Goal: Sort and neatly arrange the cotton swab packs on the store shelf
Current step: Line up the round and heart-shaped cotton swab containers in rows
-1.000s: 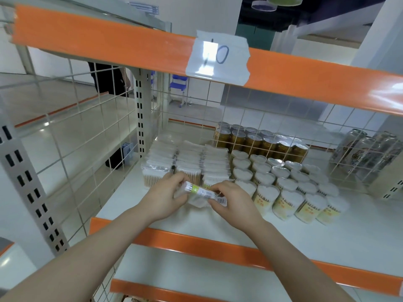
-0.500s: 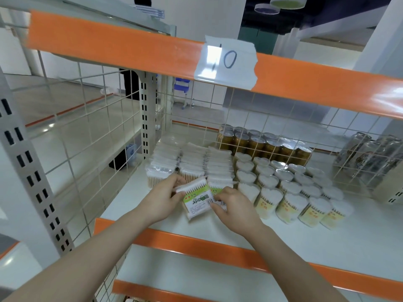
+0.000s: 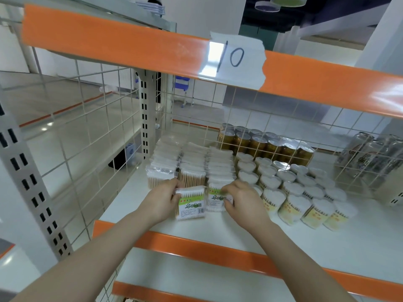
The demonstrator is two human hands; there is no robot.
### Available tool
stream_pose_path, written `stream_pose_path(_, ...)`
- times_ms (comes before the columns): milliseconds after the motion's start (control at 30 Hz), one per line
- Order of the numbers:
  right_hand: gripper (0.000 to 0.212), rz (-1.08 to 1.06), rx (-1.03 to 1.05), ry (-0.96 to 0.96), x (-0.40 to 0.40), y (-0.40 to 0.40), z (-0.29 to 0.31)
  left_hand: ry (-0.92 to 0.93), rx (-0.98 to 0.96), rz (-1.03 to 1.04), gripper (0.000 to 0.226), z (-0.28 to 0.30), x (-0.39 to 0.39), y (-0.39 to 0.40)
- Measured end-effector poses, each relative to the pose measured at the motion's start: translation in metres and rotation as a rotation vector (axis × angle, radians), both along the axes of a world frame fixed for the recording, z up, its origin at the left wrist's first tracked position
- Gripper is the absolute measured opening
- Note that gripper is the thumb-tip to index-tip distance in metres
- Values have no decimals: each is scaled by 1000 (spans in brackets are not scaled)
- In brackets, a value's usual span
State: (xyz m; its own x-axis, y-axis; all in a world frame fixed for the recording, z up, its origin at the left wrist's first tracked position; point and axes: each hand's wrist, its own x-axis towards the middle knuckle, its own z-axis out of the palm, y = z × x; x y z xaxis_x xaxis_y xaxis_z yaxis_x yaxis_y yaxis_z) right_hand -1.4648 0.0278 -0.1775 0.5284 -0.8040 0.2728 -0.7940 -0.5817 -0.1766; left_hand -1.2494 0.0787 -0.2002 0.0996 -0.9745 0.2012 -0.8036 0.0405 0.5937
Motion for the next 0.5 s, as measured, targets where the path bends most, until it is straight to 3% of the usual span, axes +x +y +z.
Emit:
stream_pose_path(200,44,-26,-24,47,2,-12,3,-133,-51,-4,27,-3,-3,-1)
stream_pose_path(367,52,-4,-28,99,9,-18,3,-527,-198,-83,55,-9,2,0)
stream_pose_path(500,59,4,-6,152,12,-21,0,-637,-309,-106,61,-20,6,-8)
